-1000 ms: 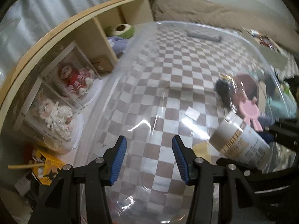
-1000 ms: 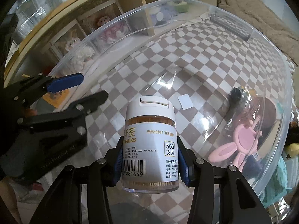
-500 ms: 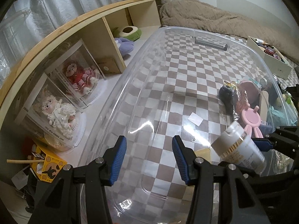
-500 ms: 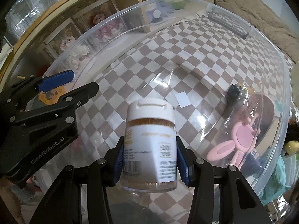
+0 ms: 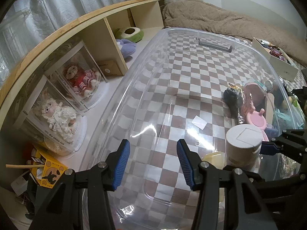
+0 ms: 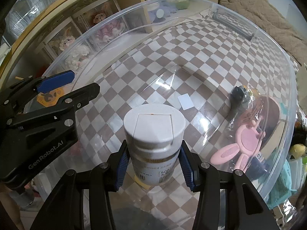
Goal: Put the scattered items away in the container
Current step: 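Open the left tool to drop the yellow case while the right tool lowers the jar, then open the right tool to release the toothpick jar into the bin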
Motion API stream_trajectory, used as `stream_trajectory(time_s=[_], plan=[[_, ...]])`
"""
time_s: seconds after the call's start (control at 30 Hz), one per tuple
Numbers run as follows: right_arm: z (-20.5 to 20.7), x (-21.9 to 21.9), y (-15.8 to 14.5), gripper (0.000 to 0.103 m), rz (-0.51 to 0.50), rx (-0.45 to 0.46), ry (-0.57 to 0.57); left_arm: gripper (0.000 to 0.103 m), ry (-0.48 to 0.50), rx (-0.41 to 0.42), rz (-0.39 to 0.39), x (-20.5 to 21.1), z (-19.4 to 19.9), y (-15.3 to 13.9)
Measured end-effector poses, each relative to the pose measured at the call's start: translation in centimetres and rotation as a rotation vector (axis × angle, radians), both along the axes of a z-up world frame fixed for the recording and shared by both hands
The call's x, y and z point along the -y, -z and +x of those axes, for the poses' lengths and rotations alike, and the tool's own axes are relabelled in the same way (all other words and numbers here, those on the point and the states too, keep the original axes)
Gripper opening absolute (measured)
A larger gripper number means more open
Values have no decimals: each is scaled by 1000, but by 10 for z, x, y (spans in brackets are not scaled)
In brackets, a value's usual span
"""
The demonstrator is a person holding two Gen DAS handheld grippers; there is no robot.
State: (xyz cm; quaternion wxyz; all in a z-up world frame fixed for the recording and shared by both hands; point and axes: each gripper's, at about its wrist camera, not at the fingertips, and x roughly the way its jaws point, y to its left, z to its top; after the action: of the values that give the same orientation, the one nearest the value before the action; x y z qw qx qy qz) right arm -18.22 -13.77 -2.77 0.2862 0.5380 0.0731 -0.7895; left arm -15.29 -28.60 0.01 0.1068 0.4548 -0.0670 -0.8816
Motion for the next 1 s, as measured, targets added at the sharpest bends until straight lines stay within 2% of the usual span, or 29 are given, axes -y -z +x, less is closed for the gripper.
stream_trajectory(time_s=[0.23,0.37,1.0], plan=[[-1,-2,0,52,-14,-1,0,51,1,-1,2,-1,-1,1],[-3,-6,2,57,-14,-3,-8,51,4,3,-5,-3,-1,2],[-3,-5,2,57,-14,-5,-6,51,18,5,-5,0,-3,3]])
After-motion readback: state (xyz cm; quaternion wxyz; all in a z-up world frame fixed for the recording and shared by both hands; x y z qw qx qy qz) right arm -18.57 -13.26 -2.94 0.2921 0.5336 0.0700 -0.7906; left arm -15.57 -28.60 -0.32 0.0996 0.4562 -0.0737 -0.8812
